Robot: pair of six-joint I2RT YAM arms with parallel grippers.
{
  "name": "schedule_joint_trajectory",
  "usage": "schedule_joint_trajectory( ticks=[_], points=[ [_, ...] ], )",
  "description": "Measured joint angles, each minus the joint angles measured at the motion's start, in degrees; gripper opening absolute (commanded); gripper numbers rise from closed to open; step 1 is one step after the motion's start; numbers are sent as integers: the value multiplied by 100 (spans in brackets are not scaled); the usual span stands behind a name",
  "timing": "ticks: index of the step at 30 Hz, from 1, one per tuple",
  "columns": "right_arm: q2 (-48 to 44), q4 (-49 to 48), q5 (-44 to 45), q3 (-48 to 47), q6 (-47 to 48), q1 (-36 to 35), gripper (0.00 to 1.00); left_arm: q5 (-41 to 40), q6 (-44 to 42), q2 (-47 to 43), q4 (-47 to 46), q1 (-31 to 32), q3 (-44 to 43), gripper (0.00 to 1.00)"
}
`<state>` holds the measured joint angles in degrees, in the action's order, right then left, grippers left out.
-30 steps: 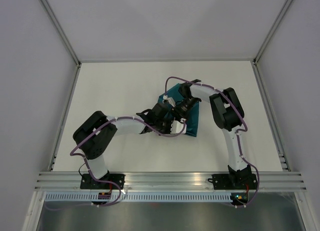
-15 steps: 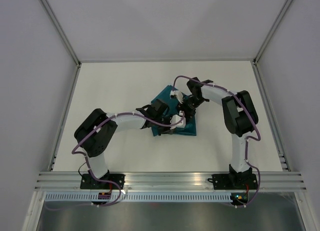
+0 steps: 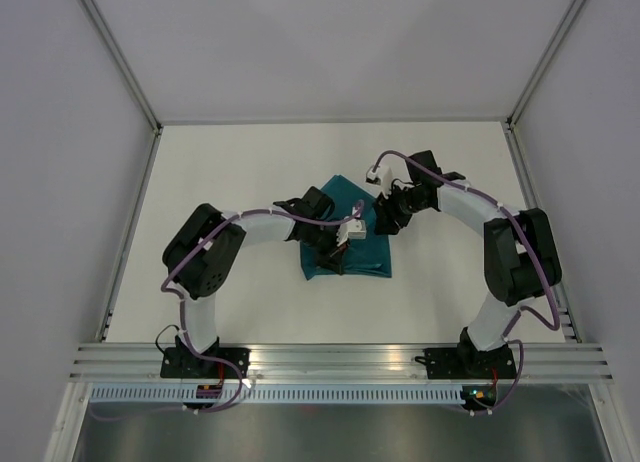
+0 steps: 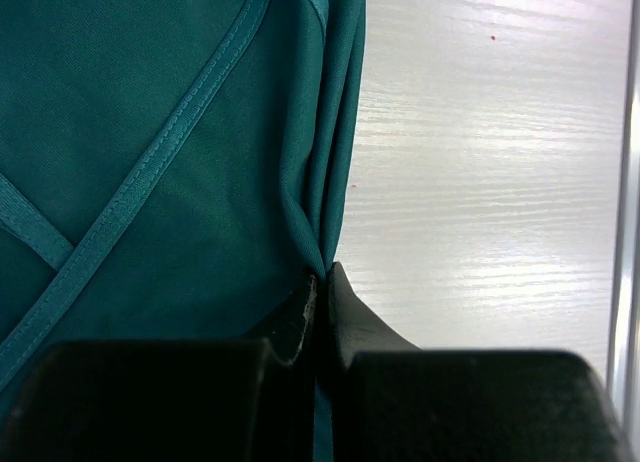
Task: Fold the napkin, place the utensils inside, and roll it up
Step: Roll the napkin at the center of the board.
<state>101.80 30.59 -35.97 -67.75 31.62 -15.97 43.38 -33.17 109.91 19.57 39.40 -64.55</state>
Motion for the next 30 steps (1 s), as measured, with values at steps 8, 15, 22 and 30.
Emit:
schedule_joint_trajectory(
  ticks=[8, 15, 22, 30],
  points=[
    [-861, -627, 151, 780, 76, -9, 53, 859, 164, 625, 730, -382, -629, 2],
    [-1681, -1231, 695, 1681, 402, -573, 53, 1408, 363, 1086, 1158, -560, -1032, 2],
    [-1991, -1770, 1412, 2218, 809, -1773, 55, 1821, 490, 1416, 1473, -688, -1281, 2],
    [-1786, -2090, 1860, 2269, 1091, -2487, 56, 2039, 520, 1617, 1751, -756, -1453, 2]
  ],
)
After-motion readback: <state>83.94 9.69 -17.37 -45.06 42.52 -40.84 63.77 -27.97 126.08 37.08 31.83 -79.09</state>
